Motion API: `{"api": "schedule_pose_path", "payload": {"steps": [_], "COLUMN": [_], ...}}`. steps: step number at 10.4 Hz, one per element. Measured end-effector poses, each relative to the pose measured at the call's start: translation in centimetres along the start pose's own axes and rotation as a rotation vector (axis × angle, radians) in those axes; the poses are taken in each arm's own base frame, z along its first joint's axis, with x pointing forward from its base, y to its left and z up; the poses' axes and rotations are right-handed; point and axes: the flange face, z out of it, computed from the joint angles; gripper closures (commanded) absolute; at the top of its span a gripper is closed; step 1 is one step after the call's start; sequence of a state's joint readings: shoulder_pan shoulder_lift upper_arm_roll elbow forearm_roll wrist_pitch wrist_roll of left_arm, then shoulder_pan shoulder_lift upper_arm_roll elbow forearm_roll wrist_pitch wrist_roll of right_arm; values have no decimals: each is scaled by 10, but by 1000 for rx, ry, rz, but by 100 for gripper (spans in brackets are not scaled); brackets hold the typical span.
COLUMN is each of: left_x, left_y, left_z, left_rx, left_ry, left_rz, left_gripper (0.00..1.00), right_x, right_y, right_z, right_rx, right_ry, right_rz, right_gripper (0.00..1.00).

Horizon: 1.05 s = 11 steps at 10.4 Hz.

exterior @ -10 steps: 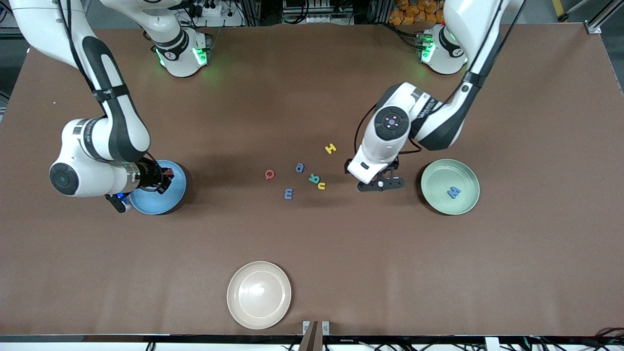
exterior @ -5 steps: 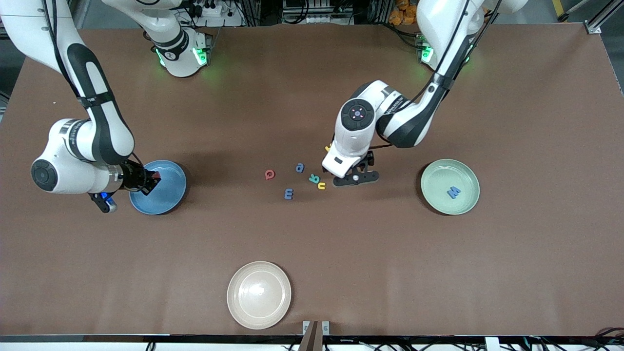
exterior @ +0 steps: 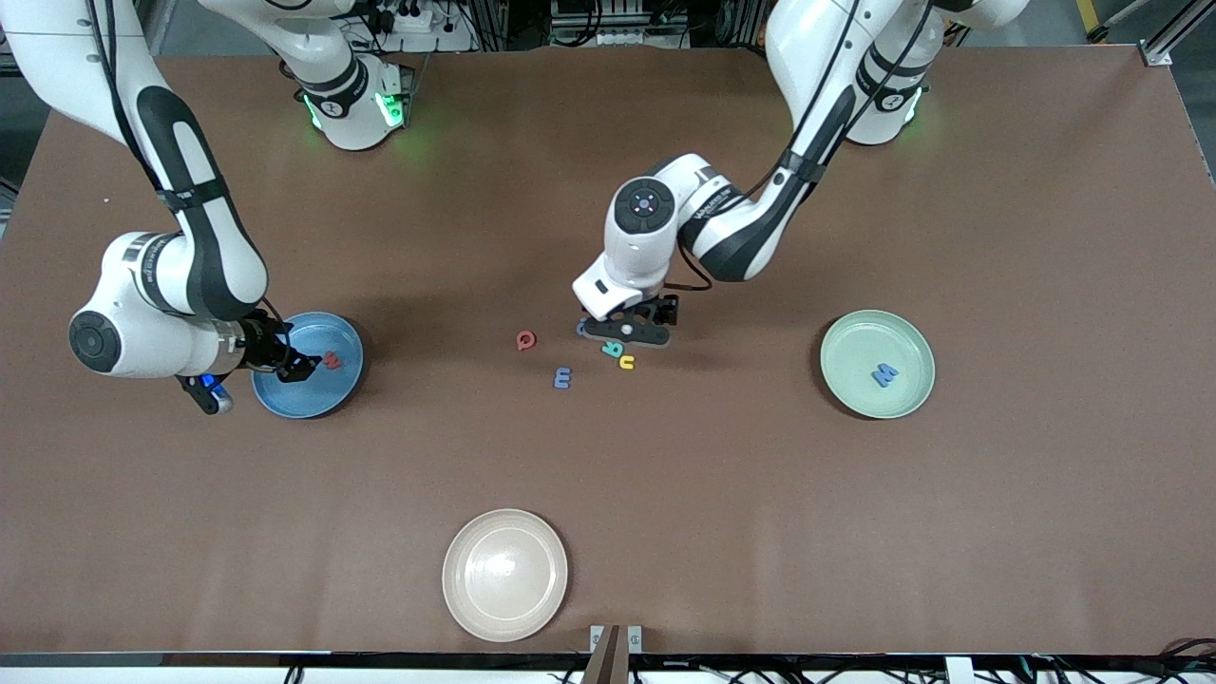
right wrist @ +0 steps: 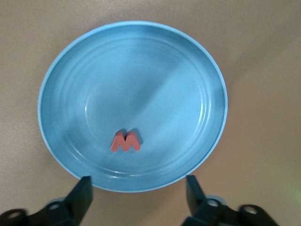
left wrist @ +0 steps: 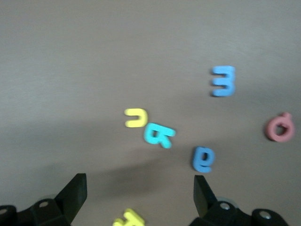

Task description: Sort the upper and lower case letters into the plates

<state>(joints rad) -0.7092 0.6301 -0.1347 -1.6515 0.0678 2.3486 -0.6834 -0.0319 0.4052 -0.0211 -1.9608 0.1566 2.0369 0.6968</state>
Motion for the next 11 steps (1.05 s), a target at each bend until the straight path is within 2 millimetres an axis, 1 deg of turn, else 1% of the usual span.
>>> {"api": "schedule_pose_path", "payload": {"steps": [2,3,4,5,6,8,9,11], "left_x": [-14,-20,-22,-22,-21,-18,-19,-22], "left_y": [33,46,52,54,53,58,63,67], "left_z": [8,13,20,29,37,47,50,56], "left_rx": [-15,-26,-37,-43,-44,-44,-45,-41], "left_ry": [6,13,22,27,30,33,35,32], "left_rz": [61,85,105,127,142,150,156,163], "left_gripper": [0,0,0,3,11,18,21,22], "right_x": [0,0,-2,-9,-18,-43,-53,-61], "right_y": [-5,-9,-13,-20,-31,-58,-67,-75], "right_z": [-16,-24,-27,-28,-28,-25,-24,-23], "right_rx": [4,9,12,13,14,24,24,35], "right_ry": [1,5,9,15,24,59,67,77], "right_rz": [-7,-12,-16,-22,-25,-34,-43,-57], "right_gripper": [0,0,0,0,0,0,0,0]}}
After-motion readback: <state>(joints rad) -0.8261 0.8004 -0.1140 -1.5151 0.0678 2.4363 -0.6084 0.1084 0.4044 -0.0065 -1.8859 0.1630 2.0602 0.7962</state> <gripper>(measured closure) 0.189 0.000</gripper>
